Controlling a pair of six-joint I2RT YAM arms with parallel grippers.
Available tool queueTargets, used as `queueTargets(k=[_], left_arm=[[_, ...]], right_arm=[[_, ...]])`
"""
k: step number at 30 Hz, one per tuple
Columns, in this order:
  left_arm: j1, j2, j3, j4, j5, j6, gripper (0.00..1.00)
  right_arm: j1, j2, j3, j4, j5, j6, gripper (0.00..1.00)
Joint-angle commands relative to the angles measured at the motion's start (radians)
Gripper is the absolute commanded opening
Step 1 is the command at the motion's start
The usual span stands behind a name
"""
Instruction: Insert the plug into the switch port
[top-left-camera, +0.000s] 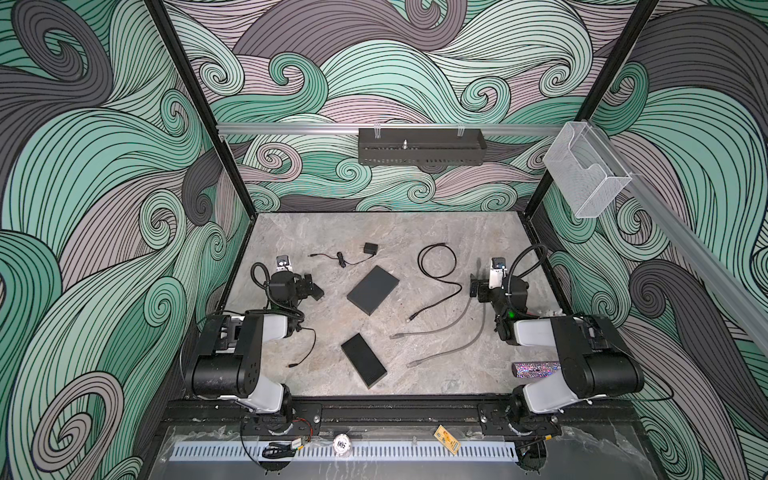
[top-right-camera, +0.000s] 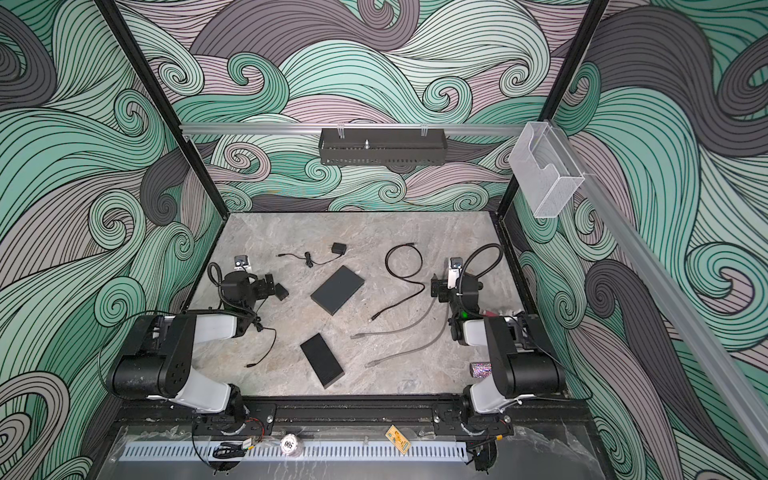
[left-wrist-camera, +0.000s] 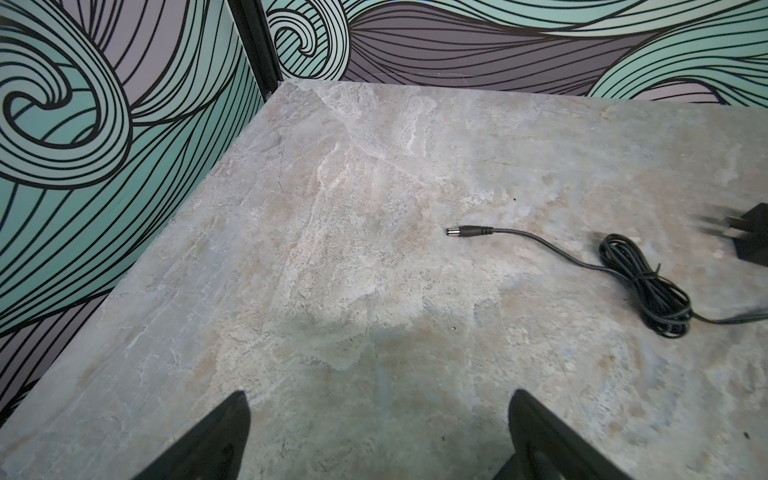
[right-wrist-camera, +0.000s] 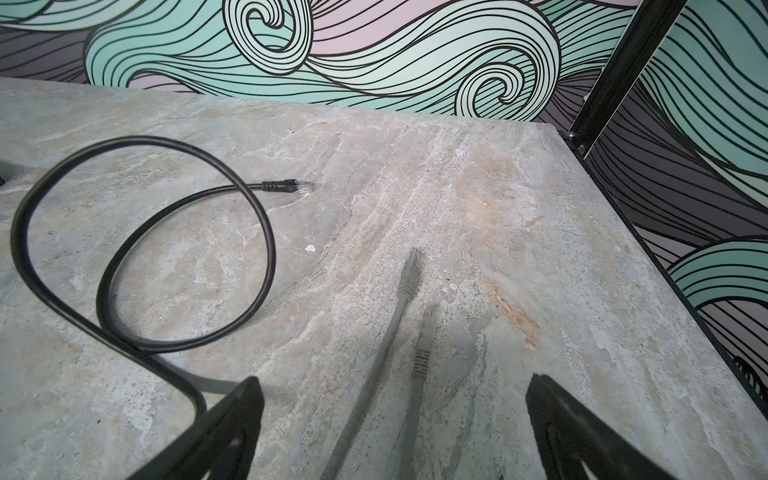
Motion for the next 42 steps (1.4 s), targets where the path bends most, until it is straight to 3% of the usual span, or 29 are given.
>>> queueTargets(k=[1,4,5,7,8,10,12,13,16,20,24,25,29,34,37,39,42], left_arm=[[0.006,0.0,0.007,0.017,0.01,-0.003,0.99],[-0.037,-0.082,-0.047,0.066,-0.049,0.049,0.99],[-0.081,-0.146,-0.044,0.033,-0.115,0.071,0.99],[-0.186,-0.287,0.058,-0.256,-0.211,0.05,0.99],[-0.211,-0.338,0.084,-0.312,-0.211,-0.001,0.99],[-0.25,-0.432,0.094,-0.323,-0.095,-0.099,0.99],[-0.293,-0.504,0.097,-0.317,-0.033,-0.179,0.99],[-0.319,-0.532,0.101,-0.323,-0.002,-0.204,0.99],[-0.406,-0.599,0.132,-0.412,0.066,-0.234,0.99],[-0.458,-0.7,0.123,-0.546,0.094,-0.311,0.99],[-0.449,-0.789,0.065,-0.747,-0.198,-0.643,0.99],[-0.441,-0.806,0.056,-0.787,-0.211,-0.685,0.99],[-0.424,-0.853,0.059,-0.903,-0.095,-0.724,0.98],[-0.423,-0.818,0.14,-1.263,-0.034,-0.832,0.93],[-0.424,-0.797,0.14,-1.401,0.064,-0.888,0.9],[-0.425,-0.794,0.115,-1.447,0.155,-0.923,0.8],[-0.427,-0.792,0.032,-1.445,0.212,-0.941,0.53]], right_arm=[[-0.02,0.003,0.027,-0.03,-0.051,0.03,0.99],[-0.008,-0.013,0.005,0.025,-0.05,0.016,0.99],[0.013,-0.063,0.01,-0.038,-0.059,-0.012,0.99],[0.091,-0.233,0.113,-0.342,-0.028,-0.072,0.99],[0.111,-0.287,0.162,-0.424,0.027,-0.004,0.99],[0.113,-0.361,0.231,-0.521,0.134,0.25,0.99],[0.108,-0.407,0.262,-0.685,0.288,0.575,0.99],[0.089,-0.432,0.268,-0.795,0.307,0.721,1.0],[0.033,-0.52,0.193,-0.709,0.001,0.646,1.0],[0.072,-0.634,0.204,-0.849,-0.137,0.579,1.0],[0.262,-0.64,0.283,-1.062,-0.133,0.446,0.99],[0.297,-0.636,0.288,-1.087,-0.164,0.43,0.99],[0.452,-0.637,0.275,-1.169,-0.267,0.408,1.0],[0.618,-0.657,0.228,-1.272,-0.241,0.375,0.95],[0.677,-0.682,0.224,-1.301,-0.256,0.38,0.94],[0.704,-0.711,0.208,-1.293,-0.26,0.381,0.94],[0.711,-0.748,0.179,-1.261,-0.259,0.384,0.95]])
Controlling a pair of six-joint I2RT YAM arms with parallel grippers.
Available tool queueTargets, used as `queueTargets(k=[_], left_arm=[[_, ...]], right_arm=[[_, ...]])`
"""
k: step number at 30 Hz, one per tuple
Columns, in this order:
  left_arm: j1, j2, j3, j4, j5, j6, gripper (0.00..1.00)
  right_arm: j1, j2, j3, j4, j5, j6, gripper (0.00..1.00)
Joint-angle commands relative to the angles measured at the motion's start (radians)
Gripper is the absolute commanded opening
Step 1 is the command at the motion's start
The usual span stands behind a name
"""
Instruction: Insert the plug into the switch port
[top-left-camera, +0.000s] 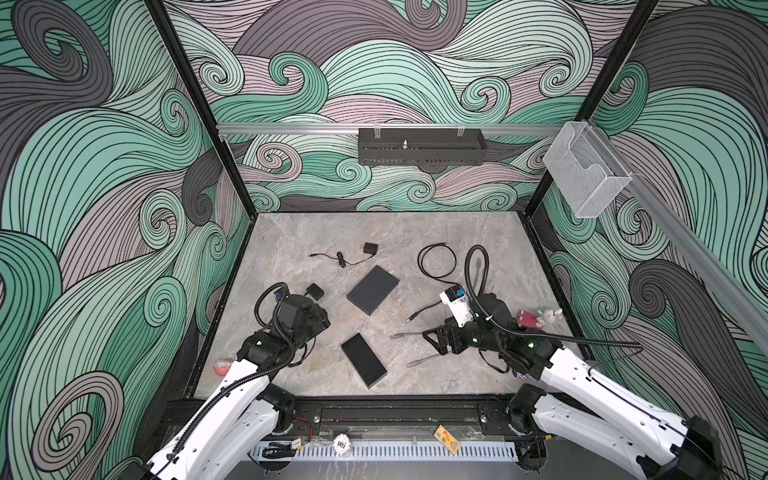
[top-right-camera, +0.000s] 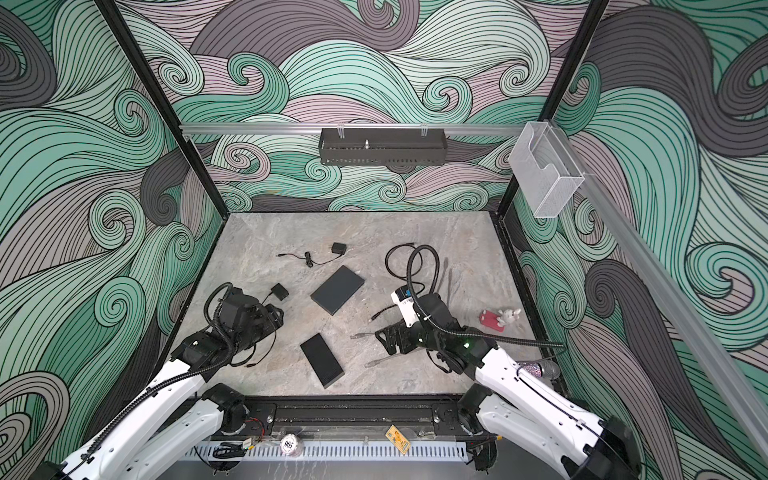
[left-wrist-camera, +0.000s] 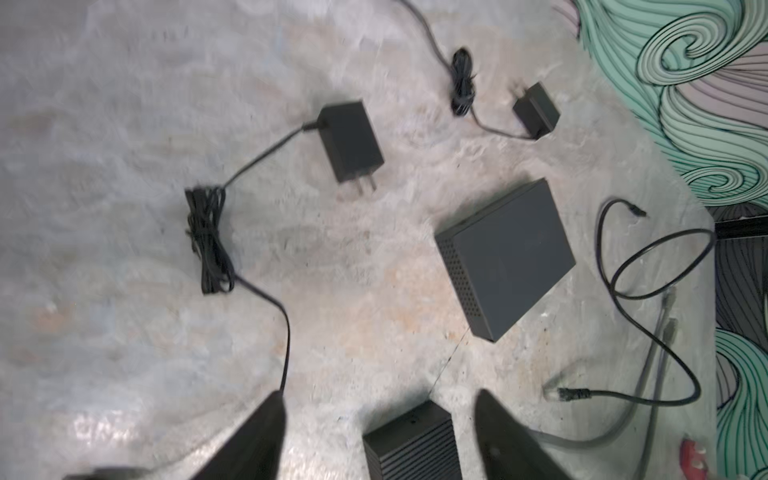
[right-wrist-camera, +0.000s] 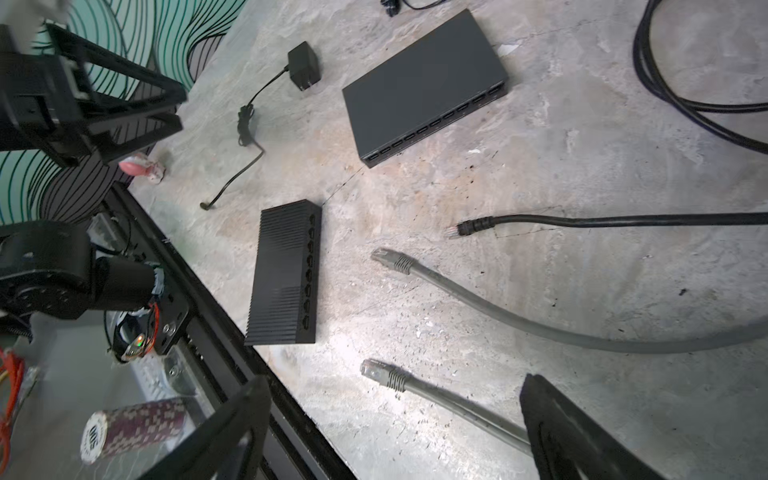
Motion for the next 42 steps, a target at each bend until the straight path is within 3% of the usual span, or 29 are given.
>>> queueTargets(k=[1,5,11,18,26,31,39,42], left_arm=[[0.001,0.005,-0.07,-0.146,0.103,-0.081,0.49],[0.001,0.007,-0.112,-0.119,0.125,-0.043,0.46],[-0.002,0.056,-0.08,-0.171,0.062,0.022,0.49],[-0.012,0.127,-0.068,-0.134,0.022,0.055,0.43],[-0.046,0.106,-0.01,-0.154,-0.019,0.056,0.58],[-0.059,0.124,0.007,-0.179,-0.083,0.082,0.59],[-0.059,0.27,-0.054,-0.078,-0.119,0.115,0.45],[-0.065,0.278,-0.075,-0.022,-0.078,0.106,0.29]], right_arm=[[0.008,-0.039,-0.032,0.005,-0.006,-0.007,0.95],[0.008,-0.058,-0.047,0.002,-0.021,-0.004,0.95],[0.008,-0.107,-0.064,-0.029,-0.014,-0.001,0.95],[0.008,-0.153,-0.112,-0.029,-0.027,0.019,0.95],[0.009,-0.136,-0.129,0.019,-0.044,0.033,0.95],[0.01,-0.104,-0.147,0.096,-0.063,0.056,0.96],[0.01,-0.122,-0.165,0.079,-0.067,0.059,0.96],[0.01,-0.155,-0.181,0.06,-0.055,0.059,0.97]])
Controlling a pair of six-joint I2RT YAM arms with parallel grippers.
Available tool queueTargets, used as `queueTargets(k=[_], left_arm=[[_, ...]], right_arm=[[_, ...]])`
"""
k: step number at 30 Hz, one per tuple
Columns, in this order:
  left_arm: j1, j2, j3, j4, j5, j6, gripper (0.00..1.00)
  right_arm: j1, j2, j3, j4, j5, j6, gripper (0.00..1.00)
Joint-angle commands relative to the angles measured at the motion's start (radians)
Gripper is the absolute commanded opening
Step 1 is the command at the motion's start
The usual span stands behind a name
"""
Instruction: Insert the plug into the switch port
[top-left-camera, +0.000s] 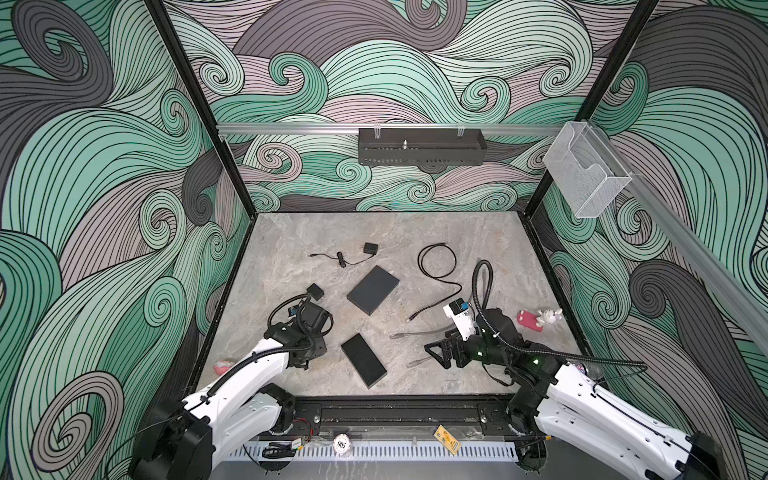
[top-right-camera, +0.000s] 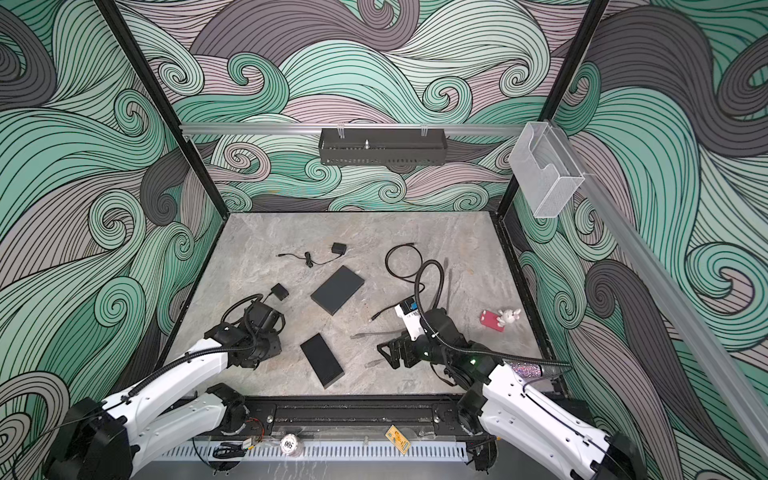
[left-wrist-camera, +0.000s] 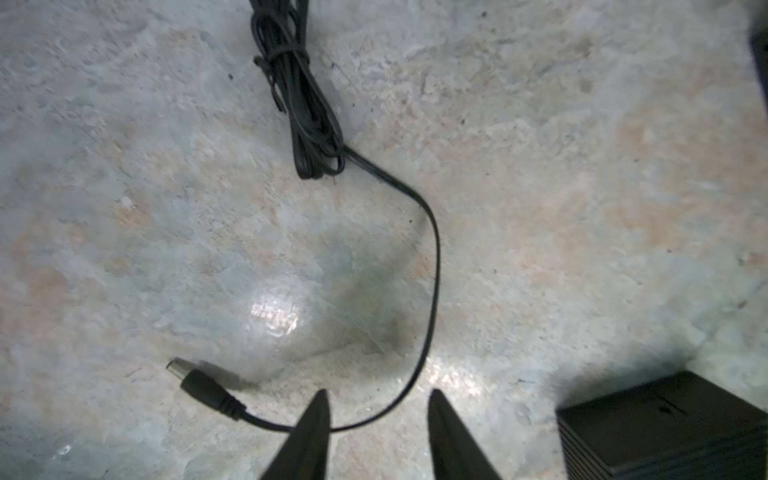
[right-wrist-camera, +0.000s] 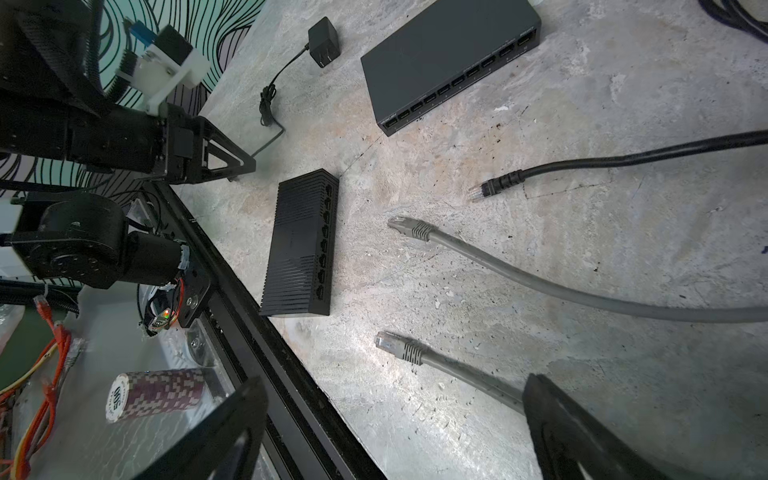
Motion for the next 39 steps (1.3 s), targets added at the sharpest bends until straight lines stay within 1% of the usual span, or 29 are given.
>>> queueTargets(k=[1,2,5,12,21,25,27,32,34,35,39], left_arm=[[-0.013,-0.001,-0.017,0.061,0.015,-0.005,0.24],[-0.017,-0.006,-0.024,0.075,0.025,-0.008,0.19],[-0.02,-0.012,-0.031,0.109,0.047,-0.012,0.1],[-0.023,-0.017,0.007,0.124,0.063,0.015,0.0],[-0.023,-0.011,0.078,0.212,0.112,0.092,0.0],[-0.023,0.025,0.139,0.23,0.135,0.106,0.0],[-0.023,0.045,0.169,0.236,0.155,0.103,0.0],[-0.023,0.12,0.252,0.25,0.214,0.093,0.0],[-0.024,0.152,0.286,0.244,0.228,0.095,0.0],[-0.023,0.168,0.302,0.244,0.235,0.095,0.0],[-0.023,0.213,0.342,0.245,0.256,0.093,0.0]], right_arm=[[0.004,-0.033,-0.019,-0.017,0.006,0.002,0.97],[0.004,-0.037,-0.021,-0.019,0.009,0.001,0.97],[0.005,-0.037,-0.018,-0.019,0.014,-0.003,0.97],[0.004,0.005,0.005,-0.013,0.006,0.001,0.96],[0.009,0.057,0.004,0.033,-0.019,0.002,0.95],[0.016,0.155,0.03,0.086,-0.036,-0.025,0.94],[0.026,0.215,0.058,0.119,-0.064,-0.045,0.94],[0.086,0.36,0.129,0.192,-0.138,-0.144,0.92],[0.103,0.398,0.16,0.185,-0.147,-0.192,0.91],[0.104,0.41,0.171,0.186,-0.155,-0.206,0.89],[0.105,0.43,0.182,0.21,-0.175,-0.207,0.84]])
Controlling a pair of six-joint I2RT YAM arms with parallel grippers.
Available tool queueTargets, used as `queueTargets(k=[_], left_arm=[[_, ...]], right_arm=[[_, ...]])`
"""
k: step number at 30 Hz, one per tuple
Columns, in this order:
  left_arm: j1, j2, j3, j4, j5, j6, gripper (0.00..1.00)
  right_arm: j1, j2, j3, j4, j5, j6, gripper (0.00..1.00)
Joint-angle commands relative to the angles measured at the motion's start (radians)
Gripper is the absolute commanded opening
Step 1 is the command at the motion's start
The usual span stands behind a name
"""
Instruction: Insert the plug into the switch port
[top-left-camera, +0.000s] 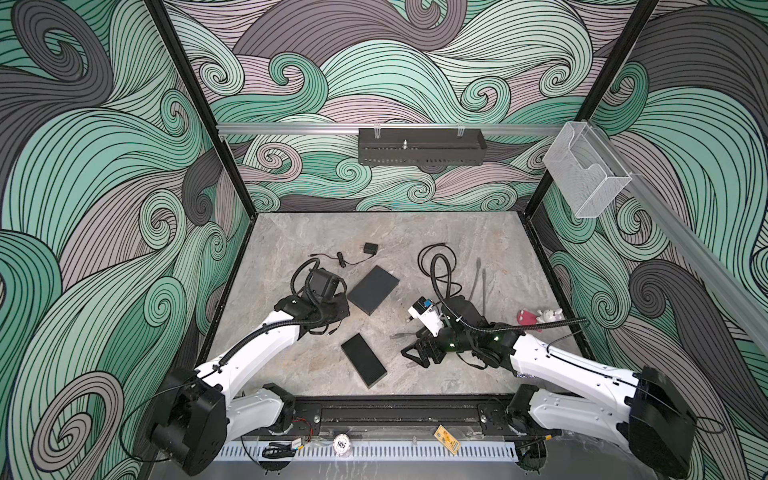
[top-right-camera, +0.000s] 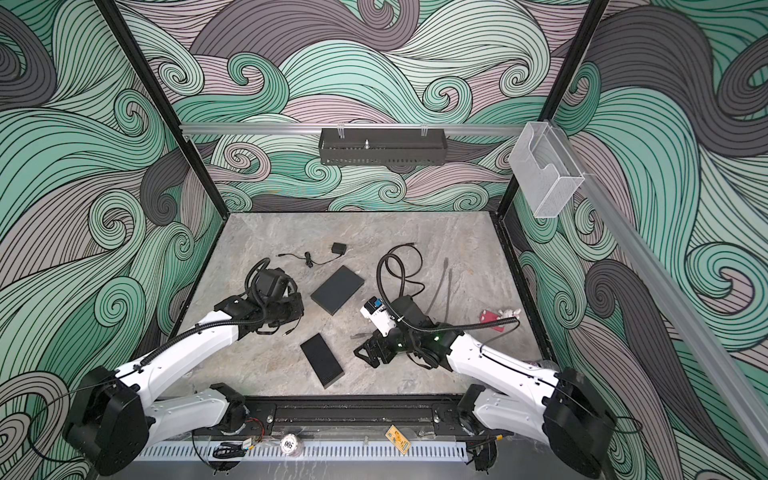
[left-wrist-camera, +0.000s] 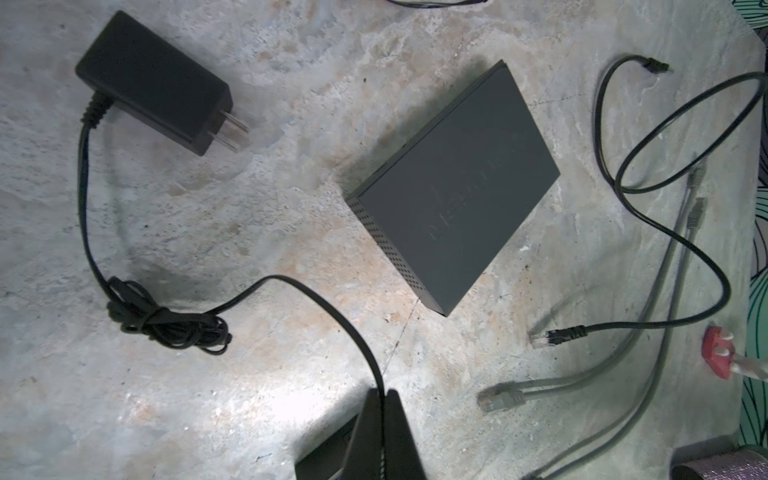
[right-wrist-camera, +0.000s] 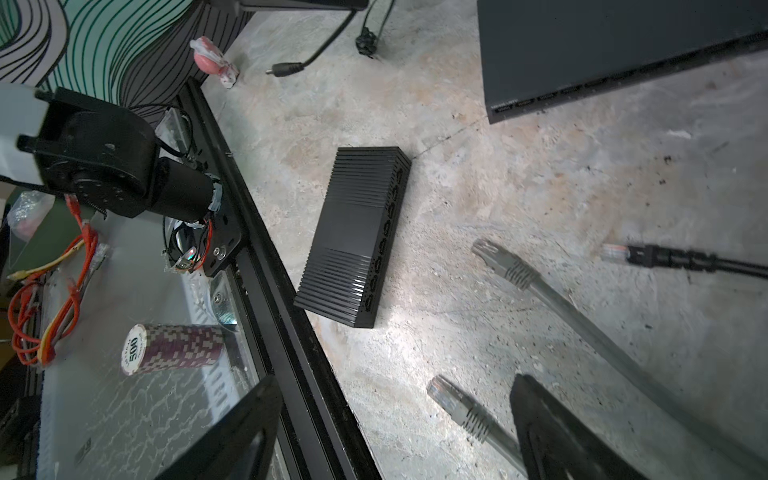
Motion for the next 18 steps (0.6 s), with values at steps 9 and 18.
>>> queueTargets(k=[9,18], left_arm=[[-0.012,0.095,0.083,0.035,0.076,0.036,0.0],[-0.012,0.132,0.108,0.041,0.081,0.08,0.0]], right_arm=[[0.027,0.062,0.044,0.011,-0.009,-0.058,0.76],[0.041,0.072,0.04,-0.013,0.051,-0.053,0.88]])
